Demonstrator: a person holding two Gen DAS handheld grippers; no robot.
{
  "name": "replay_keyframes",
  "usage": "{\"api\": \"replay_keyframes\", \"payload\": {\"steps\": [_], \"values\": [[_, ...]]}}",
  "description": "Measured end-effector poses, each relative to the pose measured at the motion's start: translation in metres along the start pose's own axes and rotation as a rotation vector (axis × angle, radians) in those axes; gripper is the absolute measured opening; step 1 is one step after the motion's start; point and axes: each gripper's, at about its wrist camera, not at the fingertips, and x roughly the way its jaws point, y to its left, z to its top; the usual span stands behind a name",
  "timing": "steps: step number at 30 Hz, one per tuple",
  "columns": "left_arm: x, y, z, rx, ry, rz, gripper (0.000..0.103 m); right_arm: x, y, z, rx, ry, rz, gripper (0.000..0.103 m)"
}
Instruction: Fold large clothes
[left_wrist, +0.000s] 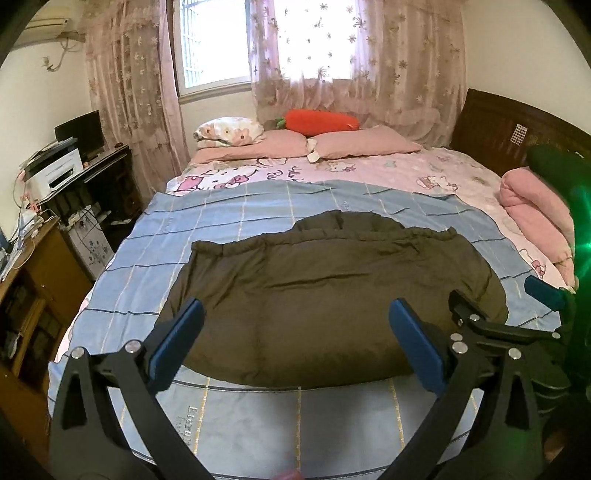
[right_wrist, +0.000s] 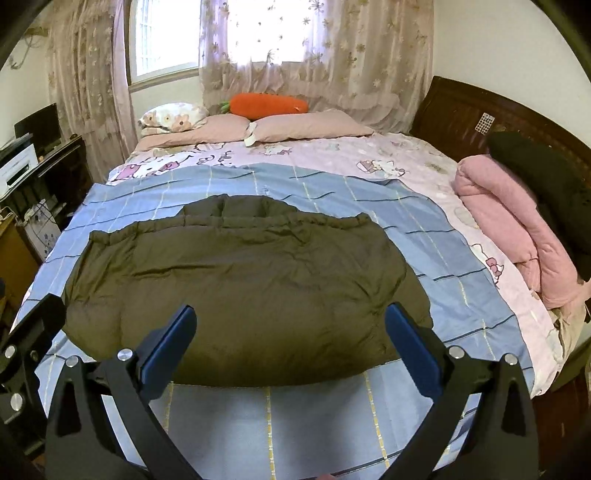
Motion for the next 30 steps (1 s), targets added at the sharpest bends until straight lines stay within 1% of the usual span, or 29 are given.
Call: {"api": "replay_keyframes", "payload": {"steps": [5,15,24,30], "values": [[0.000,0.003,-0.001,-0.002,-0.002,0.012,0.101,0.000,0.004,-0.002,-0.009,-0.008,-0.010,0.102],[0.004,0.009,-0.001,-0.023,0.021,0.007,0.101,-0.001,0.008,-0.005,-0.021,-0.012,-0.019,0.102],[0.006,0.009,-0.001,-0.006,0.019,0.006,0.101,-0.001,0.014,-0.006,-0.058,-0.021,-0.015,0.102],[0.006,0.009,-0.002,-0.008,0.019,0.004,0.101,-0.001,0.013,-0.006,-0.049,-0.019,-0.012,0.102]]}}
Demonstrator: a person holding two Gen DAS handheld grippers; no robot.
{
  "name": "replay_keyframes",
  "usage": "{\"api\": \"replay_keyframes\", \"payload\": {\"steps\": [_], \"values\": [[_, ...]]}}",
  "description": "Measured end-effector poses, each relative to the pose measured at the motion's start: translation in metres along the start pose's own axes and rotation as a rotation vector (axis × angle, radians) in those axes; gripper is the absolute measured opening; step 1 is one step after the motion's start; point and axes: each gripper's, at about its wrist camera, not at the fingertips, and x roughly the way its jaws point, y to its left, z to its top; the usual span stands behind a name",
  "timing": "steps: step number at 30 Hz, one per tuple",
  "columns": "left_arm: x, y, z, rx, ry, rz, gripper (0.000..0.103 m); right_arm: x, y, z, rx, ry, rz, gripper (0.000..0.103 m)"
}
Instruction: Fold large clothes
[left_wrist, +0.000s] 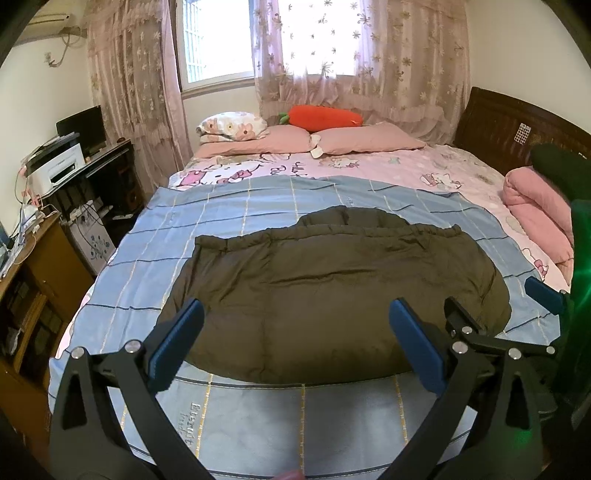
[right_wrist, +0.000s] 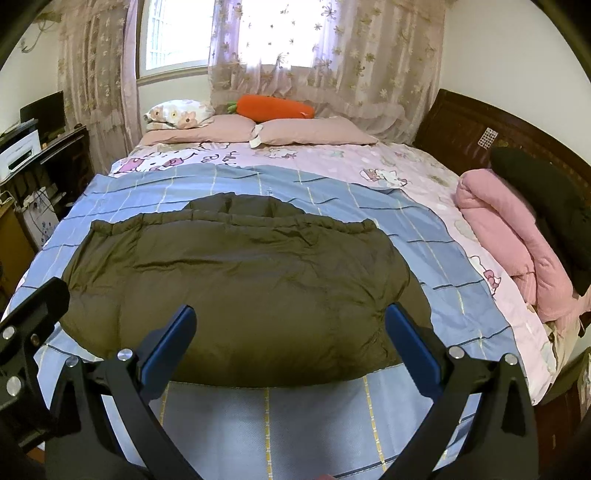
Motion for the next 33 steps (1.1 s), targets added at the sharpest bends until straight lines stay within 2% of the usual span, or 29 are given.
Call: {"api": "replay_keyframes", "payload": {"steps": [33], "values": [[0.001,-0.003,-0.003,-0.017,0.011,-0.013,0.101,0.001,0.011,-0.003,-0.010,0.010,0.014,0.102]]}}
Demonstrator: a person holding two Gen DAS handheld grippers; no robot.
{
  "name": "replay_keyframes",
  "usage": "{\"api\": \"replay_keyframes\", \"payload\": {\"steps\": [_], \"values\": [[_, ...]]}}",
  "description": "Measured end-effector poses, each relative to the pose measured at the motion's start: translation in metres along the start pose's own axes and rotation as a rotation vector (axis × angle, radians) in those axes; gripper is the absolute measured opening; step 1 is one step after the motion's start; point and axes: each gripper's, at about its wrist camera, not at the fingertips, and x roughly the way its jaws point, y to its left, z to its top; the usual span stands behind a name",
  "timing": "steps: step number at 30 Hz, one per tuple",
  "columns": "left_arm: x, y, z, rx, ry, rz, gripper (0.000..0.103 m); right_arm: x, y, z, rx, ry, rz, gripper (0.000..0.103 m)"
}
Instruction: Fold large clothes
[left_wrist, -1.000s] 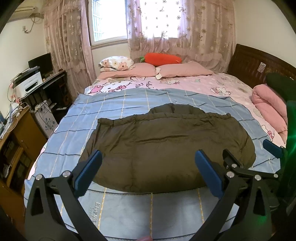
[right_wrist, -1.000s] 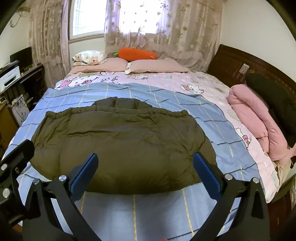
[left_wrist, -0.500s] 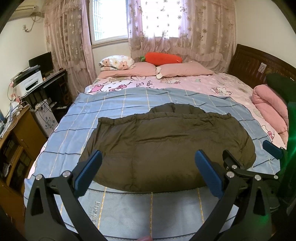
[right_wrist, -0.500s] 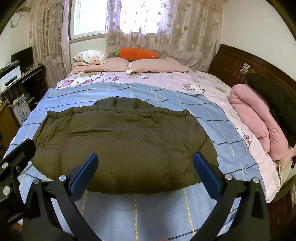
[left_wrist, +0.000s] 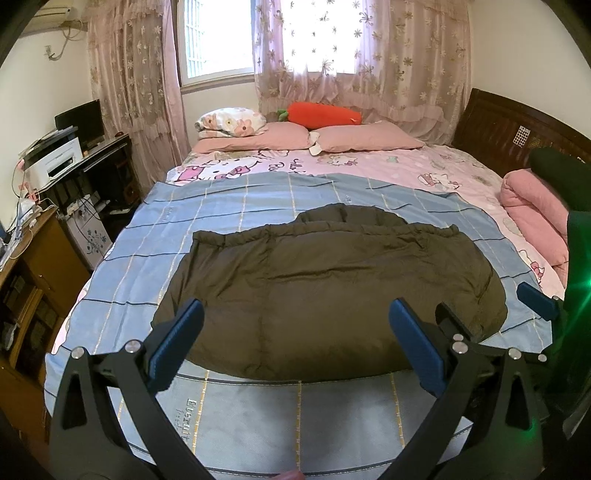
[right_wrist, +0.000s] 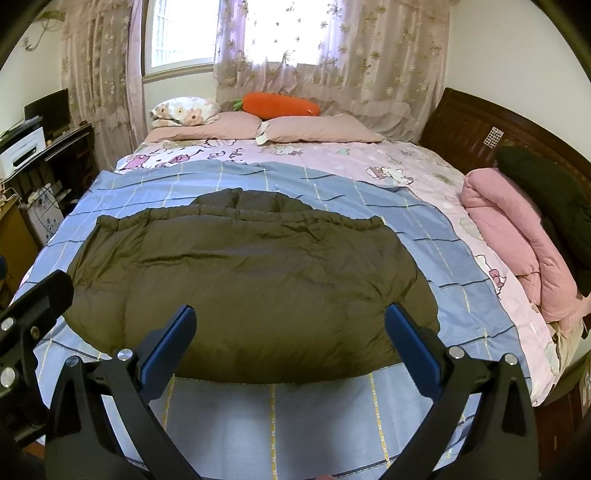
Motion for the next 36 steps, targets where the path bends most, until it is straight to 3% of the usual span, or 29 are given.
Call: {"api": "replay_keyframes", "payload": {"steps": [21,26,32,36], "values": [[0.001,-0.015,0.003,0.033,0.013,0.040,0.101,0.005,0.002,-0.001,-0.016,0.009,0.007,0.102],[0.001,-0.018,0.002,0.052,-0.004,0.079,0.101,0.008,0.001,-0.002,-0.021,0.018,0.009,0.102],[0.002,-0.009,0.003,0.009,-0.005,0.076,0.101,0.010,0.001,-0.003,-0.025,0.024,0.011,0.102],[0.006,-0.004,0.003,-0.017,0.036,-0.005,0.101,0.010,0.001,-0.003,-0.025,0.022,0.010,0.102]]}}
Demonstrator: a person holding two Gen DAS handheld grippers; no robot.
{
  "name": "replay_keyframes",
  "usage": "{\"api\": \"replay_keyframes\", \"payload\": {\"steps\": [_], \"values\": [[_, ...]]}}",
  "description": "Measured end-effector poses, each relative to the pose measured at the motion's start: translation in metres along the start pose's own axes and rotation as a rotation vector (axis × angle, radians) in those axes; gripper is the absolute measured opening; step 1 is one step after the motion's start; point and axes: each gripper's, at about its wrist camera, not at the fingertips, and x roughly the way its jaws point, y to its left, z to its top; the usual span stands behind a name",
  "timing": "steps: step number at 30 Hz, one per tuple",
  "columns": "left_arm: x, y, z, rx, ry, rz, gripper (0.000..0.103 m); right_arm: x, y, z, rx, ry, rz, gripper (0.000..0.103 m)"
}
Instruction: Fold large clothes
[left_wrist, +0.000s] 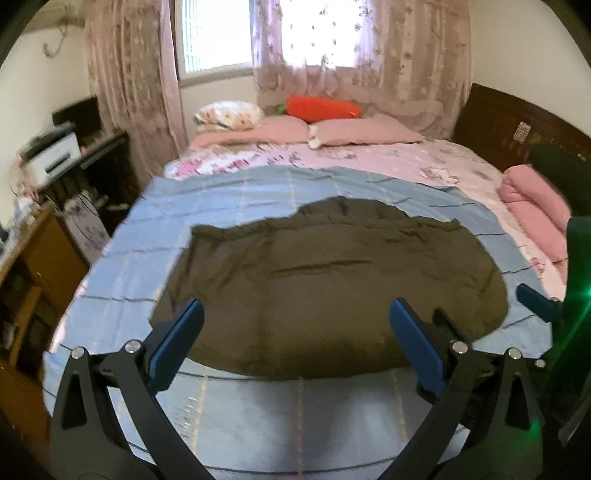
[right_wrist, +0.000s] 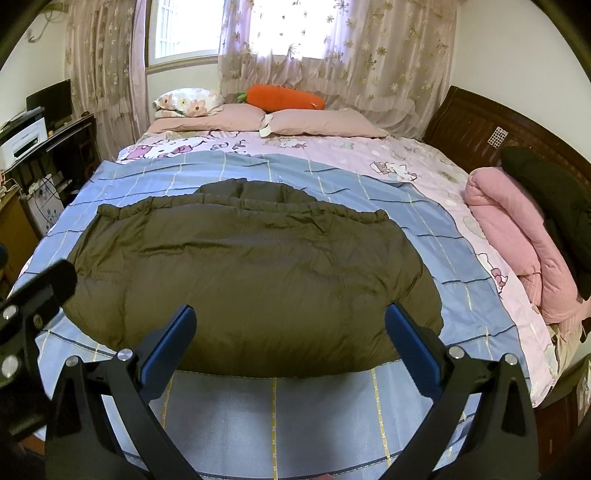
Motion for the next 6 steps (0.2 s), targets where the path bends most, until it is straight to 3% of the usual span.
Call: {"api": "replay_keyframes", "payload": {"steps": [6], "values": [[-0.0019,-0.0013,-0.0007,0.006,-0.005,-0.003,0.101,0.0003,0.0001,-0.0007,-0.002,0.005,0.000,0.102]]}}
